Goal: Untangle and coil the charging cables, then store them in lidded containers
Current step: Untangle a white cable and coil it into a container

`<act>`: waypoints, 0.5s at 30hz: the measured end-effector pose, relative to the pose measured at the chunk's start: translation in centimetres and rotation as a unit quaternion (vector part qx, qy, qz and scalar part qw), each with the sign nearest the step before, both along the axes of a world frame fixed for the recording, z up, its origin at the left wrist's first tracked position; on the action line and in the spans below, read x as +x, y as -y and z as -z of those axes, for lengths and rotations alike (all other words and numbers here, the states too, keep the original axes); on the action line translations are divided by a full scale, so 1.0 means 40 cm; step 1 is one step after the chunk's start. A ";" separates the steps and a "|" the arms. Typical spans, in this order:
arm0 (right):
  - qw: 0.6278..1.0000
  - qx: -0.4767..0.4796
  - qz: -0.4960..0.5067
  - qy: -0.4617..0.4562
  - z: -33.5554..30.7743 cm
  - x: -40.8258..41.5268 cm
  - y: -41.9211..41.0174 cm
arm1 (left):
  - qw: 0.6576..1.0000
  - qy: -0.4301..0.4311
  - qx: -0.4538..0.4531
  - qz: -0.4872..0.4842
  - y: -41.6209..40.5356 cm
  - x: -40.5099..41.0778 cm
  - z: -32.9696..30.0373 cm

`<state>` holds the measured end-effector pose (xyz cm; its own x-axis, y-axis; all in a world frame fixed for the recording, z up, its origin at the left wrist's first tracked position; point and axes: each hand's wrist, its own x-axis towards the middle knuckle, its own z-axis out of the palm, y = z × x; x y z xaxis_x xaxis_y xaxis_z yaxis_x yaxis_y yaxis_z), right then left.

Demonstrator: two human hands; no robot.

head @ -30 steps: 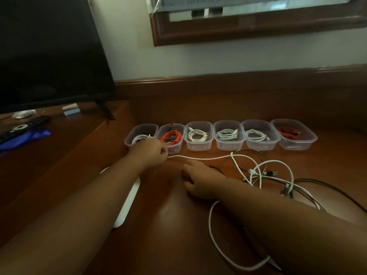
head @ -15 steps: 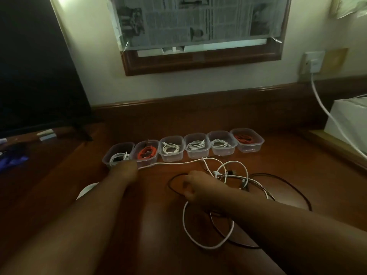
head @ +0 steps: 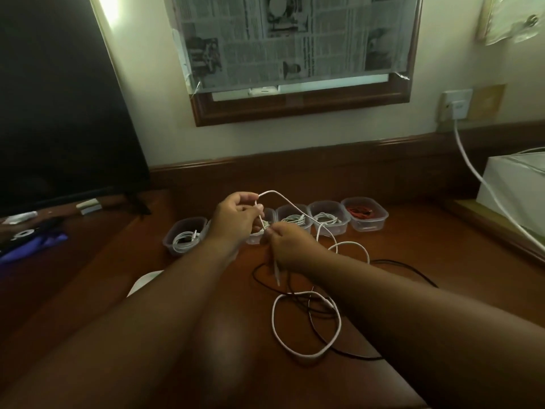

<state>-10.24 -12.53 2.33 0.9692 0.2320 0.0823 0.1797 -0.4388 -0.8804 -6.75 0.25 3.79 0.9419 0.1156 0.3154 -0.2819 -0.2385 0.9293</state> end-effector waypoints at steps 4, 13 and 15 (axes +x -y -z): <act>0.994 -0.063 -0.022 0.091 -0.028 -0.071 0.037 | 0.994 -0.083 -0.064 0.018 -0.011 -0.032 -0.001; 0.961 -0.232 0.096 0.119 0.030 -0.114 0.189 | 0.957 -0.249 -0.131 0.063 0.043 -0.101 -0.002; 0.967 -0.167 0.157 0.112 0.033 -0.105 0.226 | 0.966 -0.211 -0.110 0.104 0.065 -0.152 -0.009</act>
<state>-14.43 -21.57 1.00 0.9629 -0.0206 0.2690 0.1613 -0.7553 -0.6352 -12.85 -2.36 4.17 0.9912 -0.0689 -0.1128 0.1131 -0.0006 0.9936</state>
